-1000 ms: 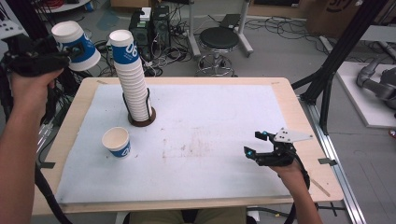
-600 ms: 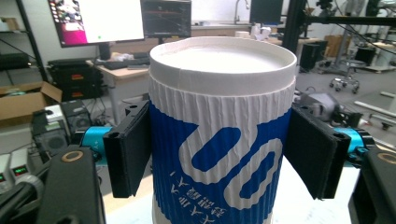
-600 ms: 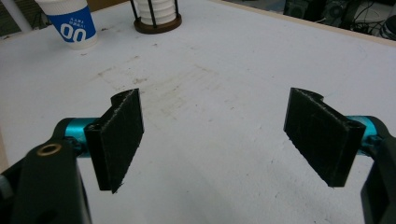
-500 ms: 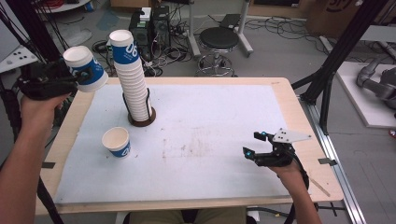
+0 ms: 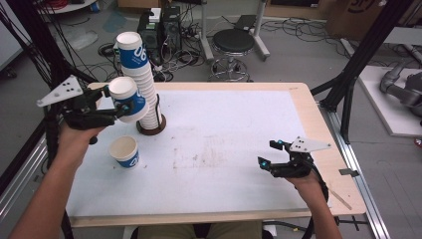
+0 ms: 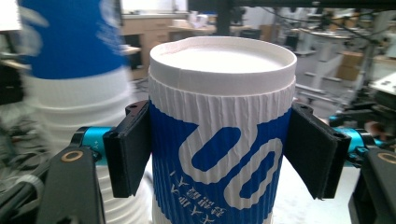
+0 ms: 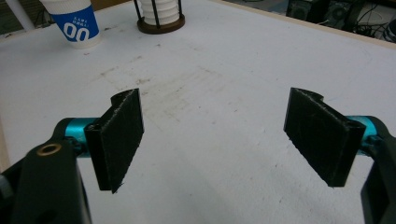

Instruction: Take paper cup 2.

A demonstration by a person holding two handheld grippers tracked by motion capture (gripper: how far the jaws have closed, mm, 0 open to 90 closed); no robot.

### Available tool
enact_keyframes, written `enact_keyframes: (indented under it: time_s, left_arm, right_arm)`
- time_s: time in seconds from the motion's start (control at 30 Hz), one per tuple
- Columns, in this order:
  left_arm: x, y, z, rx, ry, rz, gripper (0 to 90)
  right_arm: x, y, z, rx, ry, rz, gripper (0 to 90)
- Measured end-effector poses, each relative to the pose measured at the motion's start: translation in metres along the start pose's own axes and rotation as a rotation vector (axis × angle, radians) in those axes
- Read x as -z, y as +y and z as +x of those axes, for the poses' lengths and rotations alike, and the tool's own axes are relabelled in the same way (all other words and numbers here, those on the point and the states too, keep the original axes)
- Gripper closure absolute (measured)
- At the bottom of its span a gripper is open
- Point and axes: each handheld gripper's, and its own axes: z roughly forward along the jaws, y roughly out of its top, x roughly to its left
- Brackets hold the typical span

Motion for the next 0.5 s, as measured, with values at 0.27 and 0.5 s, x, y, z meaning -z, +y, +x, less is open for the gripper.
enact_keyframes:
  time_s: [0.27,0.5]
  left_arm:
    - [-0.036,-0.018,-0.024,0.000,-0.103,0.006,28.0]
    - [-0.060,-0.030,-0.041,-0.002,-0.157,0.022,28.0]
  right_arm:
    - [-0.001,0.001,0.001,0.000,0.004,0.001,20.4]
    - [-0.003,0.001,0.001,0.008,0.006,0.000,20.4]
